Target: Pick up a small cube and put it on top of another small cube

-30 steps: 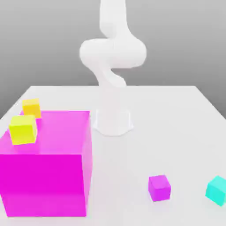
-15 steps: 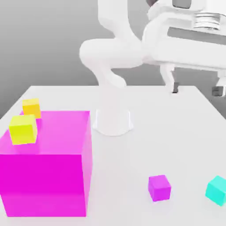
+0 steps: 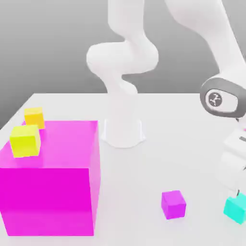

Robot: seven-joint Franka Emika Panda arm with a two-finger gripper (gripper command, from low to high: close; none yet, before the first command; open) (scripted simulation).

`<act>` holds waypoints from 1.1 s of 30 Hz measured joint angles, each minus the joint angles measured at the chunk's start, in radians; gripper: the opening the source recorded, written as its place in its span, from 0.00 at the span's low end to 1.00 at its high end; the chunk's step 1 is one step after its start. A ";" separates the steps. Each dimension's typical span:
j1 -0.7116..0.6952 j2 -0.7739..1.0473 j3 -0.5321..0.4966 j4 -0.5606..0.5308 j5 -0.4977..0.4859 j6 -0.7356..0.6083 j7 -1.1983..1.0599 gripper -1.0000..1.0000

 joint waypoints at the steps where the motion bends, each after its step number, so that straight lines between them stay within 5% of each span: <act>1: 0.019 0.037 -0.021 0.008 -0.024 0.026 0.018 0.50; 2: 0.040 0.073 -0.046 0.016 -0.048 0.053 0.036 0.50; 3: 0.062 0.109 -0.073 0.024 -0.072 0.079 0.054 0.00; 10: 0.067 0.118 -0.078 0.026 -0.077 0.086 0.057 0.00; 15: -0.007 -0.031 0.011 -0.016 0.027 -0.020 -0.034 0.00; 24: -0.134 -0.191 0.000 -0.153 0.041 -0.055 -0.315 0.00; 33: -0.259 -0.385 -0.004 -0.303 0.277 -0.051 -0.765 0.00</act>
